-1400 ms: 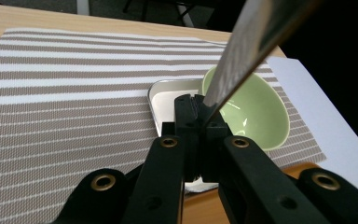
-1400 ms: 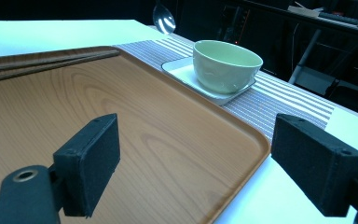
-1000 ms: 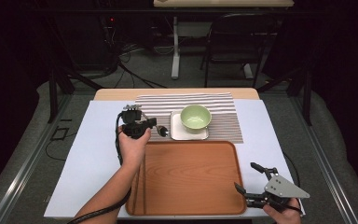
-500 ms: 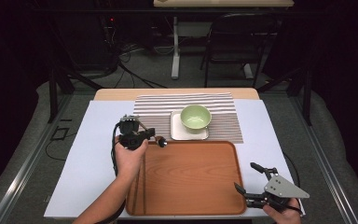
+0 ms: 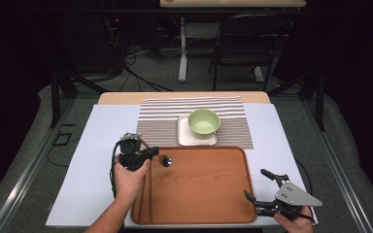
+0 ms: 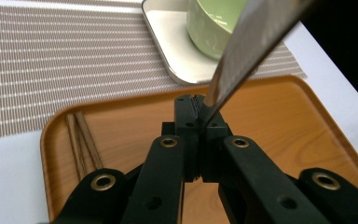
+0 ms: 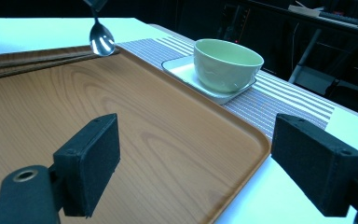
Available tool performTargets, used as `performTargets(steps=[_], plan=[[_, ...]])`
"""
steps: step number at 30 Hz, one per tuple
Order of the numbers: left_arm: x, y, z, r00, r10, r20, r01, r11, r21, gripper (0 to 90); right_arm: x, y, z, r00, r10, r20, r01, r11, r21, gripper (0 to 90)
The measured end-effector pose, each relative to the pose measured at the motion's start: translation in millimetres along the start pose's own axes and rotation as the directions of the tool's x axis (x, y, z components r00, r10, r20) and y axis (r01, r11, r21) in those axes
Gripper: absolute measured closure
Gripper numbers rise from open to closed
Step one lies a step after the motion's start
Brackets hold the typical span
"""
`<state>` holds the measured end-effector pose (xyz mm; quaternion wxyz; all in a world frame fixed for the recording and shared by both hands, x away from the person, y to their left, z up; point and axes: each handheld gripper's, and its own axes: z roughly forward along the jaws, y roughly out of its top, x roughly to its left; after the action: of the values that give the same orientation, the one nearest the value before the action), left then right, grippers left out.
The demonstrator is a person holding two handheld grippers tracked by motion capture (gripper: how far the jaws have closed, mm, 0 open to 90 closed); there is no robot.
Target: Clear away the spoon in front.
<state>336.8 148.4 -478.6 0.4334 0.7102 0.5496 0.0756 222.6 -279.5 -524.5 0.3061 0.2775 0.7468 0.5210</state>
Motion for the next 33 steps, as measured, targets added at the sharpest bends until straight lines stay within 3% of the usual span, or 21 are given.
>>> performTargets(steps=[16,25,33], plan=[[-2.3,-33.6,-20.6,0.9995,-0.005,0.031,0.004,0.9999,0.015,89.2,0.1,-0.2,0.4,1.0,0.001,0.001,-0.001,1.0,0.002,15.3],[-0.3,-53.1,-28.2,0.9989,-0.019,0.044,0.017,0.9988,0.047,89.2,0.0,-0.4,0.5,1.0,0.002,0.002,-0.002,1.0,0.003,15.3],[0.6,-62.7,-32.9,0.9986,-0.027,0.046,0.024,0.9977,0.064,89.2,-0.3,-0.6,0.9,1.0,0.001,0.005,-0.001,1.0,0.004,15.3]])
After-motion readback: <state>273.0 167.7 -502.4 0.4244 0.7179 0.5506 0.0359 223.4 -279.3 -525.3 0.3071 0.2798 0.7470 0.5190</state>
